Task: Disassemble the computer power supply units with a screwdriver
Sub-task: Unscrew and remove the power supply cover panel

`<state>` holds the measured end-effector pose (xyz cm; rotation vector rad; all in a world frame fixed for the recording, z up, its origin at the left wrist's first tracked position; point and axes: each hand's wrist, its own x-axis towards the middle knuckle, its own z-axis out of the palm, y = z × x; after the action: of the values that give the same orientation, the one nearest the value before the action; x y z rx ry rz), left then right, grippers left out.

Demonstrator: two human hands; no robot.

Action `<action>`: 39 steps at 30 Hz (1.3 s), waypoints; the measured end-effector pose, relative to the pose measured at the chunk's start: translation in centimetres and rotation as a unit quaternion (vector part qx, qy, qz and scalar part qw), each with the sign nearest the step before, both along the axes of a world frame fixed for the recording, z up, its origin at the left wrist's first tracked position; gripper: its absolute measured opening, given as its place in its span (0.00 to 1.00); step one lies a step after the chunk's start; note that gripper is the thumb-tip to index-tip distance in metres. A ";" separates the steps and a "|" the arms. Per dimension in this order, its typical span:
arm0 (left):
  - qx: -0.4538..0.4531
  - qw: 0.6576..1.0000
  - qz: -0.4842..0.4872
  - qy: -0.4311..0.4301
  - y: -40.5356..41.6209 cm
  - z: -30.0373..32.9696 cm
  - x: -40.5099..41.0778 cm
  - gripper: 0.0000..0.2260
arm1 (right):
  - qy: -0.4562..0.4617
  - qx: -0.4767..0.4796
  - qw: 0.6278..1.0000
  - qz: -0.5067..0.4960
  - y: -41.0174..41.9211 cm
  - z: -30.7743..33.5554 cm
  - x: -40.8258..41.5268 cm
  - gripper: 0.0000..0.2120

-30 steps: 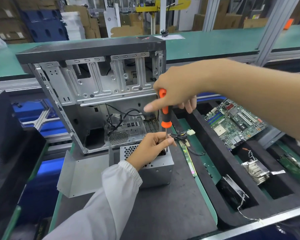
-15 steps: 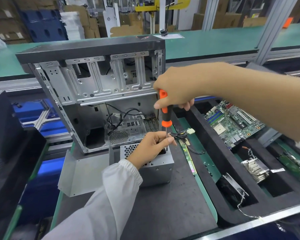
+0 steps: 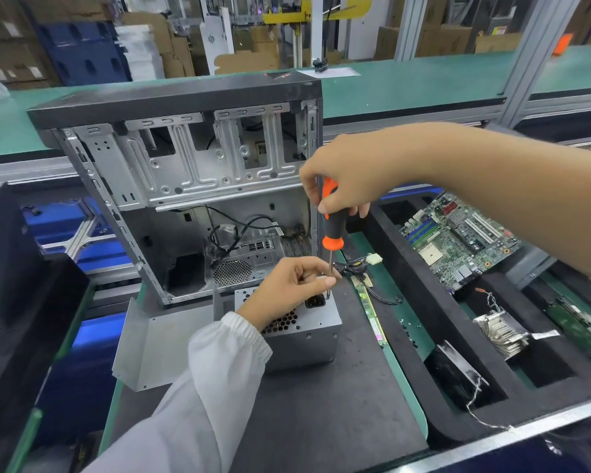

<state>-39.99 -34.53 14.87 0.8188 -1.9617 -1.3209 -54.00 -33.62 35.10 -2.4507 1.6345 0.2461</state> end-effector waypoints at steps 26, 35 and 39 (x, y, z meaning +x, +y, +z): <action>-0.159 0.947 0.092 -0.264 0.4 0.3 -0.5 0.05 | -0.056 -0.030 0.995 -0.071 0.5 2.1 -2.7 0.06; -0.290 0.871 0.079 -0.388 0.7 1.1 -1.9 0.03 | -0.020 -0.046 0.994 -0.093 0.9 0.6 -3.7 0.08; -0.257 0.884 0.061 -0.386 0.5 0.9 -1.6 0.02 | -0.061 -0.080 0.986 -0.134 0.7 -3.0 -4.7 0.15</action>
<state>-41.57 -34.03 15.78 1.2791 -2.6260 -0.3314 -58.74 -32.95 32.13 -2.2627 1.9695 -0.0750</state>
